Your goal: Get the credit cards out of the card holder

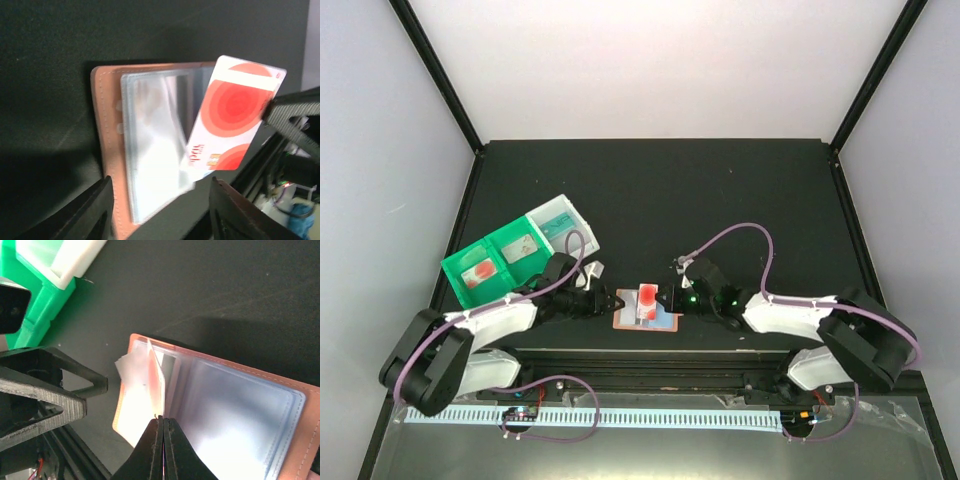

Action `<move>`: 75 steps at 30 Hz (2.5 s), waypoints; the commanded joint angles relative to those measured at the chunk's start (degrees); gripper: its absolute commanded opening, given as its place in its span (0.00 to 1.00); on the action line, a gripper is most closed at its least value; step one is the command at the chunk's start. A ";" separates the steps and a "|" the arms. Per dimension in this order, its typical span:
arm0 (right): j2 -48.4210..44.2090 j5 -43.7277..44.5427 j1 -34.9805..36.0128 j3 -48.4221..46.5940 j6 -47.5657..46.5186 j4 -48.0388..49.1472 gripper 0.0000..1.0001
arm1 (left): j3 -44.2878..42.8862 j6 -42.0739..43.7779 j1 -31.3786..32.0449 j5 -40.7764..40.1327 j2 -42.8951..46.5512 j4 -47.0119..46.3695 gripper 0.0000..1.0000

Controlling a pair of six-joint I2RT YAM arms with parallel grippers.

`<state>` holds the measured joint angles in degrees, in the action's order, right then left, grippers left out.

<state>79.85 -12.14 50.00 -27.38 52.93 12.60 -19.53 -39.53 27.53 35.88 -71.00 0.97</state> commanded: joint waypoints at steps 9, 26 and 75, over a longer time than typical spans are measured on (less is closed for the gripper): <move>-11.12 0.95 -0.29 1.64 4.16 -1.06 0.01 | -2.33 -5.48 0.26 0.68 14.48 1.17 0.74; -24.35 1.15 -0.31 6.27 15.84 12.21 0.01 | 4.96 -26.42 0.91 6.06 26.73 -21.25 0.72; -35.91 -6.40 -0.52 -12.35 -21.49 -29.16 0.28 | -4.11 -6.95 2.58 19.91 29.49 -2.58 0.02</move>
<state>42.22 -15.81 49.74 -35.24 42.19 -3.31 -19.38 -56.12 29.98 49.84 -42.35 -11.20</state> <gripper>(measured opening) 0.273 0.017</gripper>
